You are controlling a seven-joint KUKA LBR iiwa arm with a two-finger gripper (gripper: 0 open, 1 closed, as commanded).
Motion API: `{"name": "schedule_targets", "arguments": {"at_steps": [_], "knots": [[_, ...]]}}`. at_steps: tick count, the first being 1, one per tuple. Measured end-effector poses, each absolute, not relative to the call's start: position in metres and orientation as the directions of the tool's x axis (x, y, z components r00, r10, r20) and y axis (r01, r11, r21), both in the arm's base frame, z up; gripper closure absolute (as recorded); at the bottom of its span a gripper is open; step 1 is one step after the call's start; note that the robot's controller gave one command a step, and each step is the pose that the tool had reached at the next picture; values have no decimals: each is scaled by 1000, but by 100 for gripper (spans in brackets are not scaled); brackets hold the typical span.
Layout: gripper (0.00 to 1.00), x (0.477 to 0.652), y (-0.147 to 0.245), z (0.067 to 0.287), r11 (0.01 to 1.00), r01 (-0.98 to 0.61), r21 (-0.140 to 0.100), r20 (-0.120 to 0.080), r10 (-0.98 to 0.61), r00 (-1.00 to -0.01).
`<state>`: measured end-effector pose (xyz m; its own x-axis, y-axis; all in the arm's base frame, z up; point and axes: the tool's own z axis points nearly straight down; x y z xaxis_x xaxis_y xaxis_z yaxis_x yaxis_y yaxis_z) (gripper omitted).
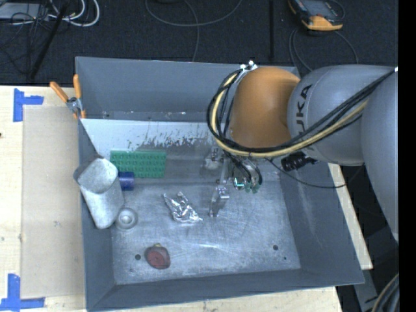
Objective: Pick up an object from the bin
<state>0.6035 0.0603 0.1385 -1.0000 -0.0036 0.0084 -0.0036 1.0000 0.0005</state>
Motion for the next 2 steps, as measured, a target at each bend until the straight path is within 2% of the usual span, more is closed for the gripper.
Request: {"name": "schedule_targets", "arguments": {"at_steps": [1,2], "knots": [[0,564,94,70,1000,30,1,-3,30,-1000],[100,566,94,74,999,32,2,-2,32,-999]]}}
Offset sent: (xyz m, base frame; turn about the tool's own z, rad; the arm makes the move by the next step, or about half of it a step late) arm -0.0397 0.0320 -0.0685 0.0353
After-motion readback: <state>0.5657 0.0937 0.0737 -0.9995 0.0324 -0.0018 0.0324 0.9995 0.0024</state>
